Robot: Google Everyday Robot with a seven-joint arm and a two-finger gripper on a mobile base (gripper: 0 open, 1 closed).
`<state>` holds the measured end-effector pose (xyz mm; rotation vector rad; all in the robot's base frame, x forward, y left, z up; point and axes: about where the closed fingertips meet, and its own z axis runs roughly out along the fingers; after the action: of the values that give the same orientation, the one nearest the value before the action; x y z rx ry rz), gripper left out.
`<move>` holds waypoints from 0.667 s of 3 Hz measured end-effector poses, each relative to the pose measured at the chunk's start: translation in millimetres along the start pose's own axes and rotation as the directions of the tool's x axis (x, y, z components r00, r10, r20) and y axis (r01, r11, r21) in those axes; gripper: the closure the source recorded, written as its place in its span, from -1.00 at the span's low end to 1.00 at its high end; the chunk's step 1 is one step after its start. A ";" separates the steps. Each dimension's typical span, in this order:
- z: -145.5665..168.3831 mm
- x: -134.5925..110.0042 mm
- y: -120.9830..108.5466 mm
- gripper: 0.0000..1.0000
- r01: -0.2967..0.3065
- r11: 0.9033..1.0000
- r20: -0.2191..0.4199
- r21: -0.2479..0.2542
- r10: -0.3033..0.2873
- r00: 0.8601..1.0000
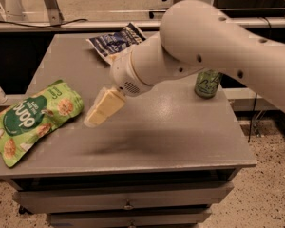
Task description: Pick green rice chip bag
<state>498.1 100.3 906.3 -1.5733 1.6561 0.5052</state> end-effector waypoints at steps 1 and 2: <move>42.2 -4.2 -9.0 -1.00 -0.008 1.000 0.070 -0.007 0.009 0.998; 83.3 -11.6 -11.8 -1.00 -0.024 0.999 0.130 -0.035 0.029 0.991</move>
Offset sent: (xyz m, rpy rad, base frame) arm 0.0513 0.1051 -0.0655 0.2060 0.0530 0.0582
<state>530.5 167.9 866.4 -1.5106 1.5784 0.6394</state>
